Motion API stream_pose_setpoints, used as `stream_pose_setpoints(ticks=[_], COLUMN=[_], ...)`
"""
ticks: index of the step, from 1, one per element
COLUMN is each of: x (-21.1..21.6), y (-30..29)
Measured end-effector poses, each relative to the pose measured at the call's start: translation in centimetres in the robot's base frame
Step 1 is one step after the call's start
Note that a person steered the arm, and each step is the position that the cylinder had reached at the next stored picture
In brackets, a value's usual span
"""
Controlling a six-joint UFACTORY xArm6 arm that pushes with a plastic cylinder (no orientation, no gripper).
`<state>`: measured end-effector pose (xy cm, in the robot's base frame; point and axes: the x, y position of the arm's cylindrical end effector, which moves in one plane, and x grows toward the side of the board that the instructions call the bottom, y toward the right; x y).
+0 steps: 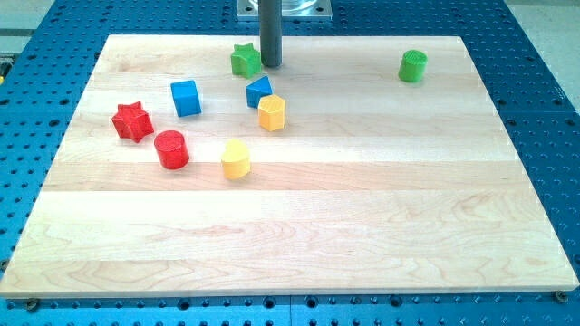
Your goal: Move the green star horizontally to the blue triangle
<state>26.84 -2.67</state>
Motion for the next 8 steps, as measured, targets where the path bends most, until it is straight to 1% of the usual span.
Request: stream_pose_setpoints(ticks=[1, 2, 3, 4, 5, 6, 7, 8], x=[-1.2, -4.8, 0.4, 4.6, 4.9, 2.0, 0.9, 2.2], y=[-0.7, -1.8, -7.8, -9.0, -9.1, -8.9, -6.3, -4.7])
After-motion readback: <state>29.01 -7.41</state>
